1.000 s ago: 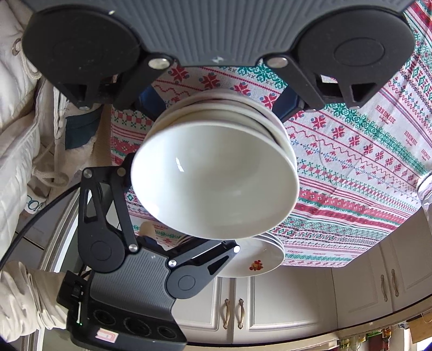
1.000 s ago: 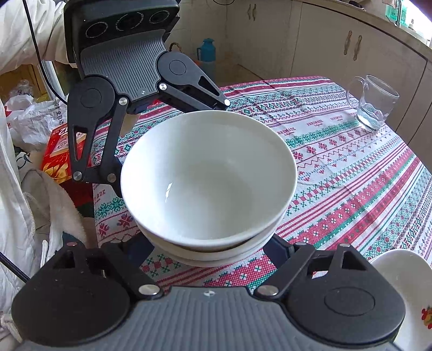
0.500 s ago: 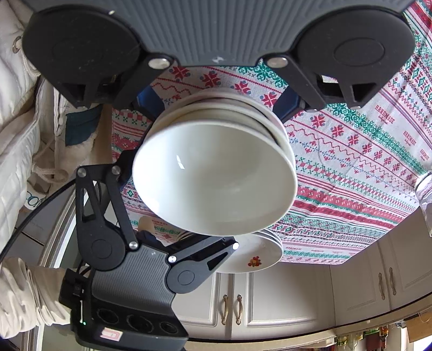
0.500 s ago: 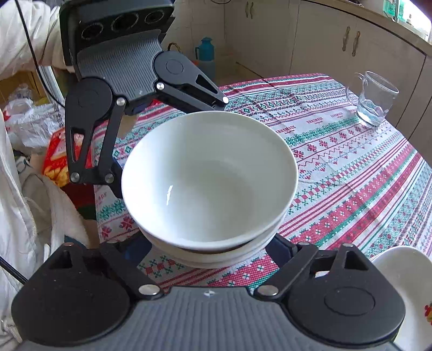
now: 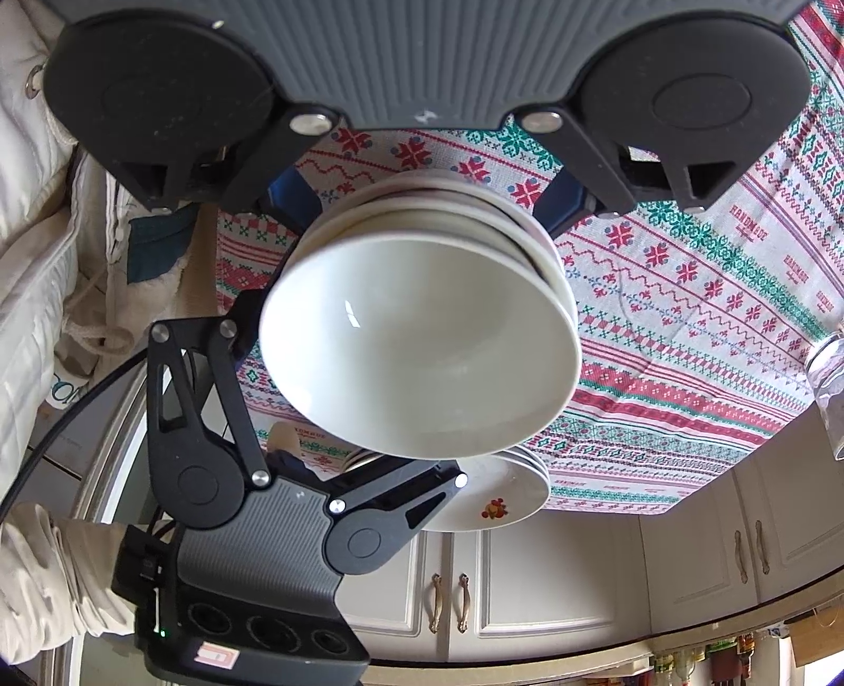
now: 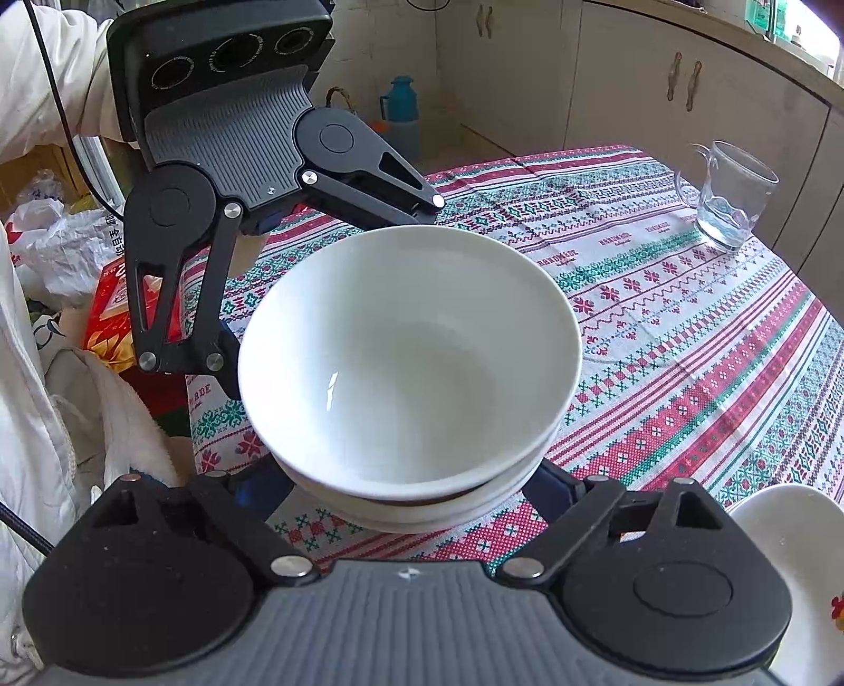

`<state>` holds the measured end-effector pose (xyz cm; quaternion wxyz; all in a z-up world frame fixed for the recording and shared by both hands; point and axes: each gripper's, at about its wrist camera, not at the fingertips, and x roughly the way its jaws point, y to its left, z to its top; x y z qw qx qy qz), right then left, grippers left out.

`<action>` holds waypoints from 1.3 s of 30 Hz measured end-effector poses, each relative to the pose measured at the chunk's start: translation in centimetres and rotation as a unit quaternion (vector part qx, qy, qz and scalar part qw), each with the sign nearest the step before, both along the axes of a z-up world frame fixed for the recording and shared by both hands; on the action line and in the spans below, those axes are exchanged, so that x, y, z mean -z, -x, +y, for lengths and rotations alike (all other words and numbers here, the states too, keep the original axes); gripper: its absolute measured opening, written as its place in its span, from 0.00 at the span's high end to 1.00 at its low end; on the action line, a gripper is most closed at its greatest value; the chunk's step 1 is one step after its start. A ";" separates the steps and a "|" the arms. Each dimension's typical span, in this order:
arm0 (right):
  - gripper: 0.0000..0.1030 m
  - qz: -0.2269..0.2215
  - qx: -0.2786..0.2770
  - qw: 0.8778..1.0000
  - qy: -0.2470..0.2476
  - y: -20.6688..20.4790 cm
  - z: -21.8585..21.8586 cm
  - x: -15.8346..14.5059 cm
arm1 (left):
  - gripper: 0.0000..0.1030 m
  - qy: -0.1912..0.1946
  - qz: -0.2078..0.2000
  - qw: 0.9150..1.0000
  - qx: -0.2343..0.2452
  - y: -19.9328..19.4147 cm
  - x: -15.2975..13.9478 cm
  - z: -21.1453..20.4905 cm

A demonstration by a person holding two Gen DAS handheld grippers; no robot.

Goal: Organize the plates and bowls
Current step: 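Lift the bowl stack with both grippers and carry it over the flower plates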

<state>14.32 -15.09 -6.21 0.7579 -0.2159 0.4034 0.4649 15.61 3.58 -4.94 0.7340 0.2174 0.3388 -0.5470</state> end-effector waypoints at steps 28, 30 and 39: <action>0.08 -0.068 0.062 0.996 0.020 -0.5 -8.9 -5.8 | 0.16 0.031 -0.051 0.997 0.055 -4.2 -4.9 -10.3; 0.08 -0.071 0.074 0.994 0.024 -0.7 -10.0 -6.0 | 0.16 0.033 -0.053 0.996 0.065 -4.8 -5.0 -11.6; 0.08 -0.071 0.115 0.990 0.036 -1.8 -14.4 -5.4 | 0.17 0.031 -0.052 0.993 0.099 -7.0 -3.5 -16.3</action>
